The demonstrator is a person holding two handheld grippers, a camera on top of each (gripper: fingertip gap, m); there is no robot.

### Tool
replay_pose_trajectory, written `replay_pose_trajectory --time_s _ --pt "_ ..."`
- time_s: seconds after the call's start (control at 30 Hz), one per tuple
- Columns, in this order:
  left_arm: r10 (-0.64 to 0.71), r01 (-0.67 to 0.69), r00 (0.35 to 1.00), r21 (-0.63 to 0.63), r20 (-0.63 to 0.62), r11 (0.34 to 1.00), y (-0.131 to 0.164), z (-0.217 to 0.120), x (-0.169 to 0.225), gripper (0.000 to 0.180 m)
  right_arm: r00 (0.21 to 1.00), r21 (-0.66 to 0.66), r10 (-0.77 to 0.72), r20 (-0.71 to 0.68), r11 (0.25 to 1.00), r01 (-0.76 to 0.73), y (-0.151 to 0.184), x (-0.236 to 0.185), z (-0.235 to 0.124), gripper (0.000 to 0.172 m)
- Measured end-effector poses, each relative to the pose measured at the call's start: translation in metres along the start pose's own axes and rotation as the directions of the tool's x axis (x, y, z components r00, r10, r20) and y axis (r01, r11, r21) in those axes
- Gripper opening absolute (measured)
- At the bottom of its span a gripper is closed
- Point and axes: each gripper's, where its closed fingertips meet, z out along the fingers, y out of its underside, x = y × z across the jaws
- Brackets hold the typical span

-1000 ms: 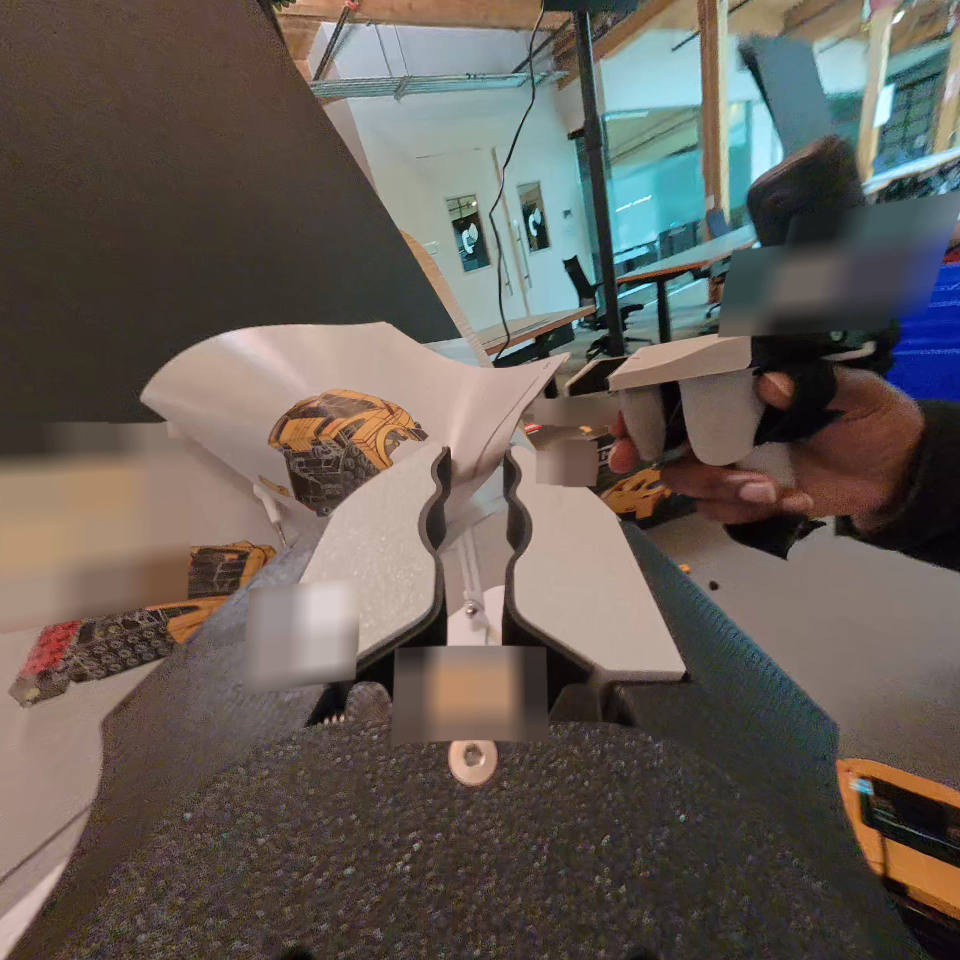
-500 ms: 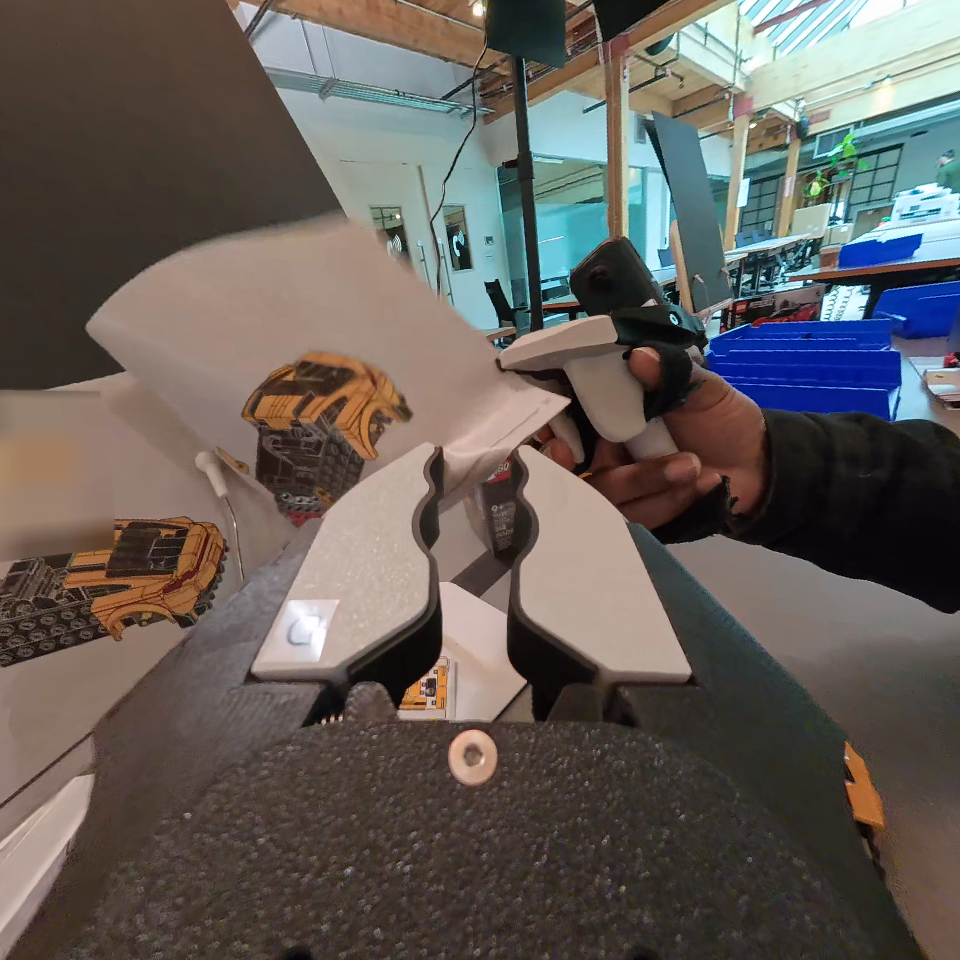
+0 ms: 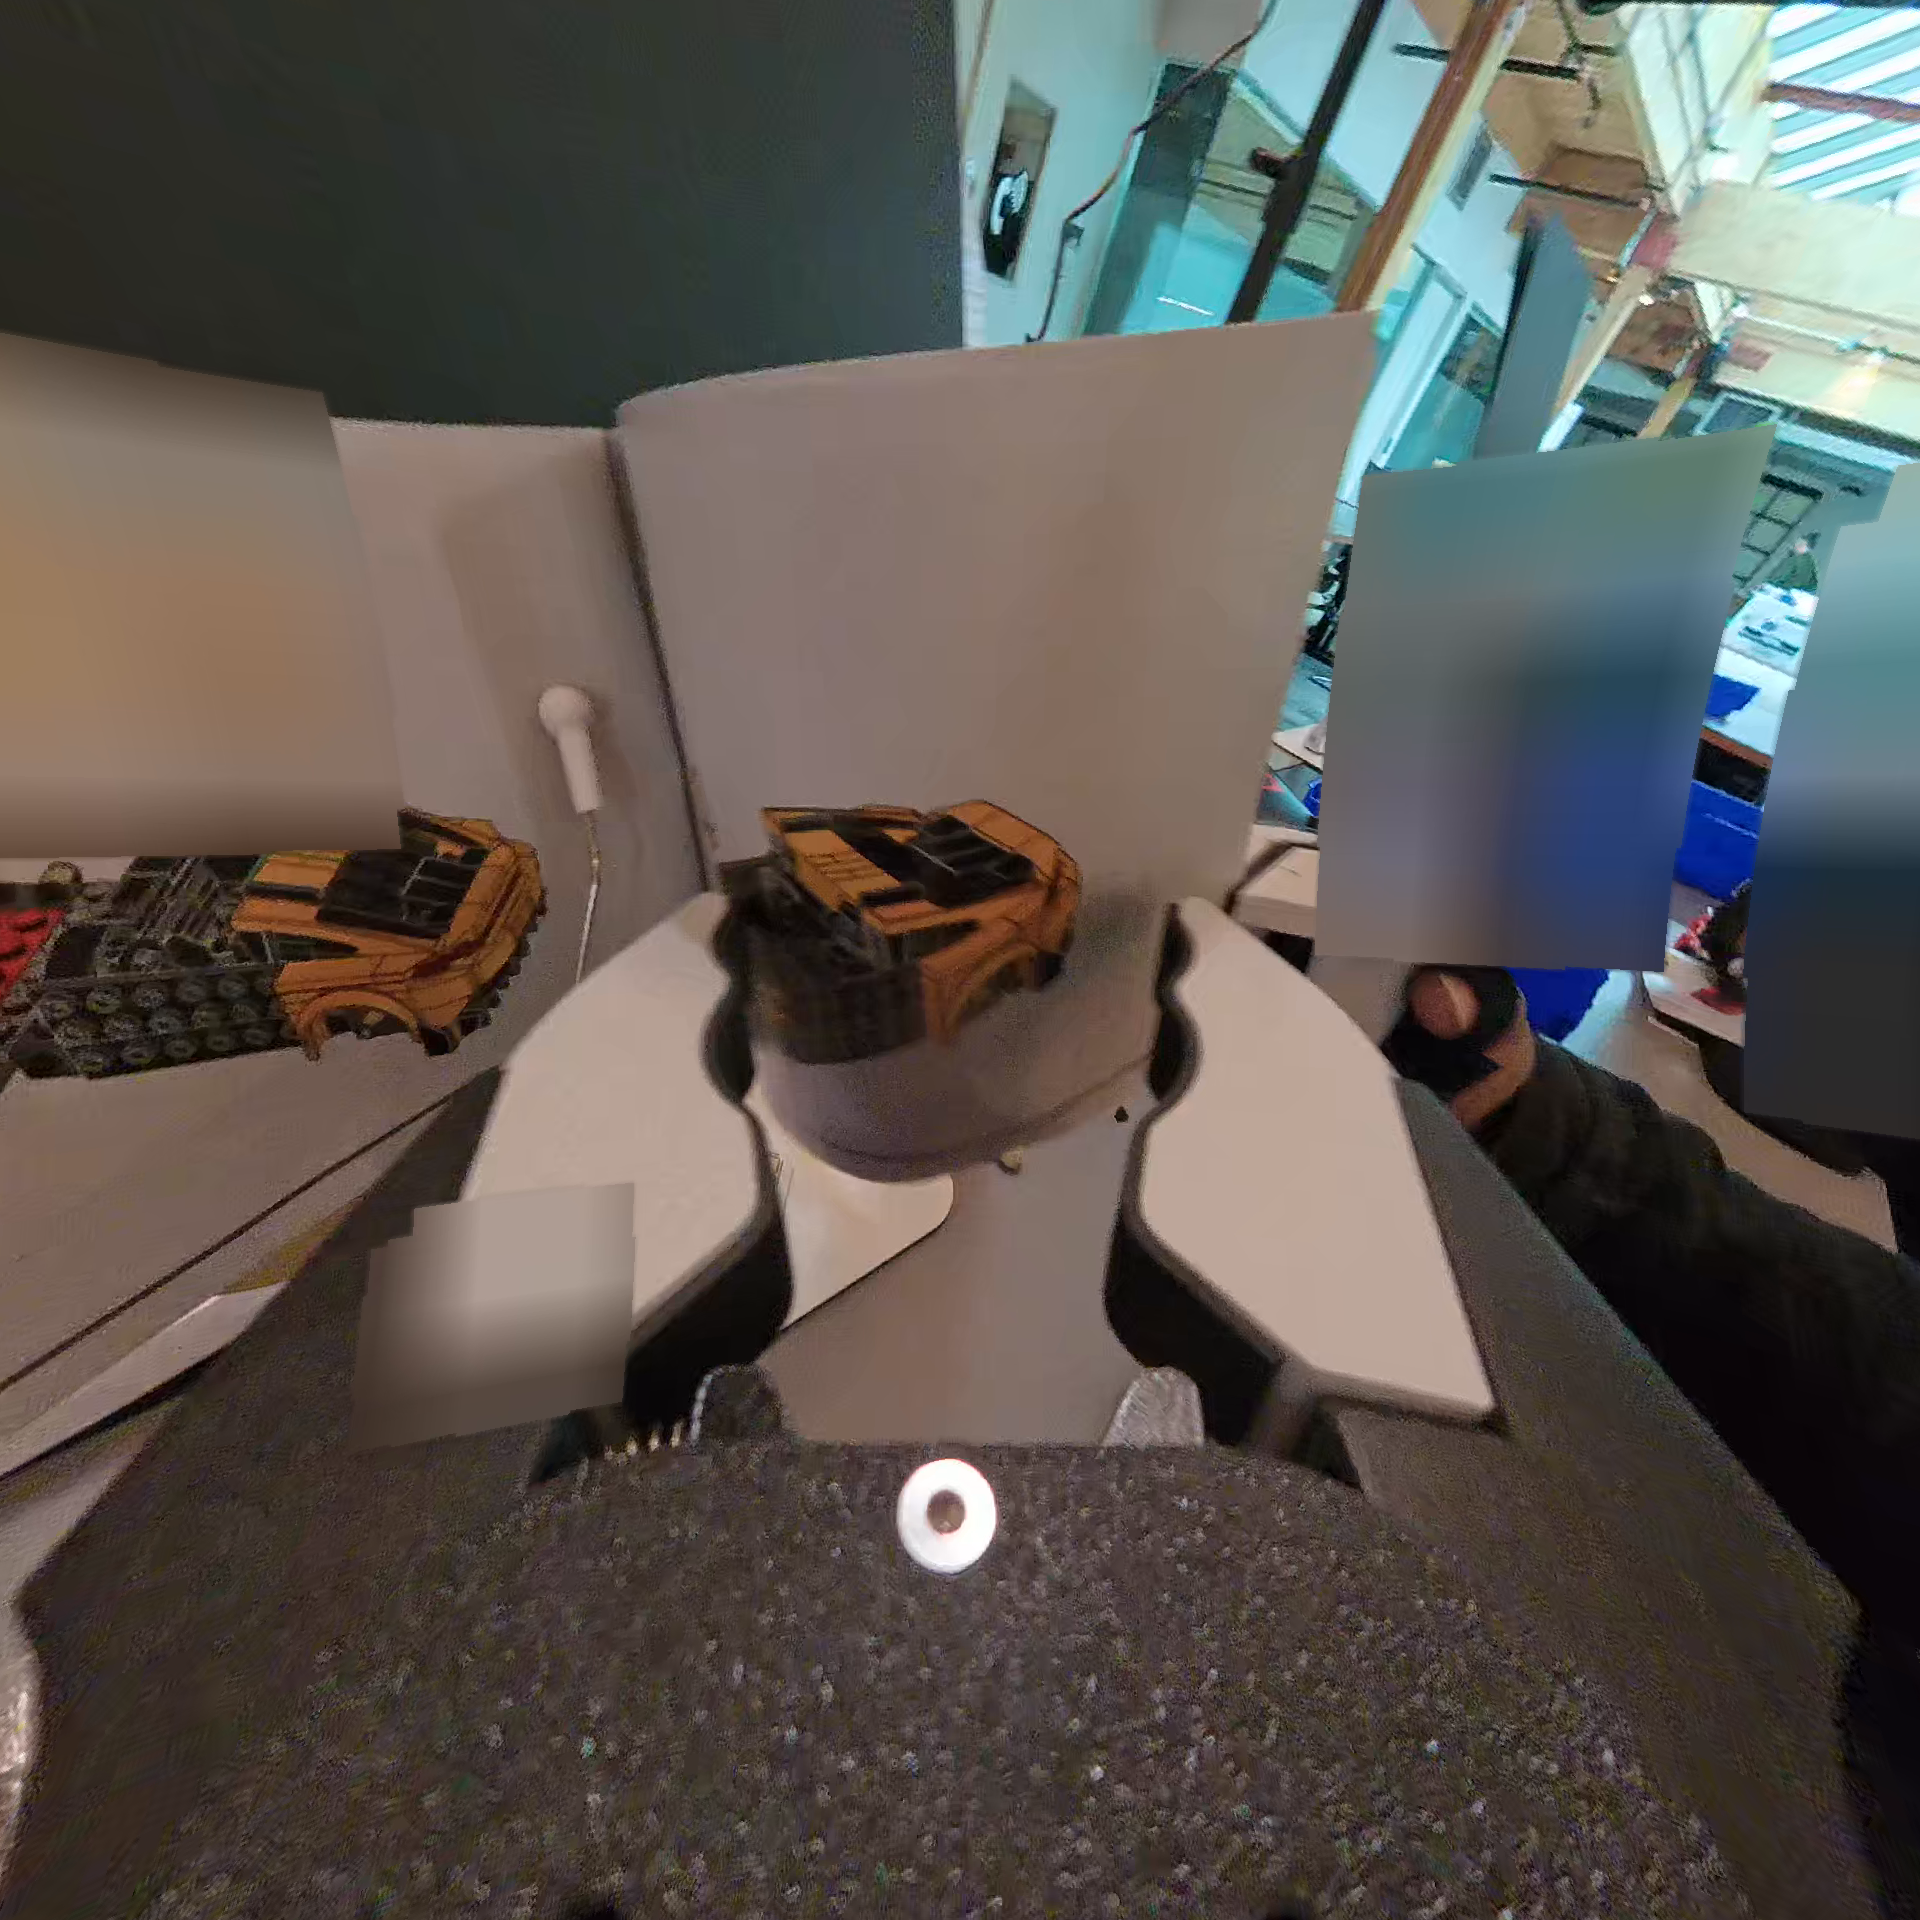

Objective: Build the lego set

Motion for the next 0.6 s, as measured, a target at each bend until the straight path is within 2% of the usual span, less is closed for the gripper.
replay_pose_trajectory --time_s 0.07,0.23,0.4,0.53,0.6 --pt "-0.022 0.022 0.999 0.013 -0.025 1.0 -0.001 0.003 0.0 0.04 1.0 -0.001 -0.011 -0.012 1.0 0.011 0.001 0.001 0.002 0.0" --pt "-0.023 0.024 0.998 0.018 -0.056 1.0 0.001 0.0 -0.001 0.032 0.997 0.007 -0.017 -0.076 1.0 0.017 -0.001 0.018 -0.01 0.0" --pt "-0.014 0.014 0.999 0.015 -0.035 1.0 0.002 -0.006 -0.01 0.013 0.995 0.012 -0.002 -0.098 1.0 0.004 -0.002 0.029 -0.018 0.0" --pt "0.016 -0.016 1.0 0.025 -0.01 1.0 0.002 -0.009 -0.012 0.01 0.995 0.008 -0.006 -0.104 1.0 0.007 0.0 0.029 -0.017 0.0" --pt "0.05 -0.049 0.998 0.034 -0.032 0.998 0.002 -0.01 -0.003 0.028 0.994 0.02 0.002 -0.106 1.0 0.0 -0.001 0.03 -0.018 0.0"
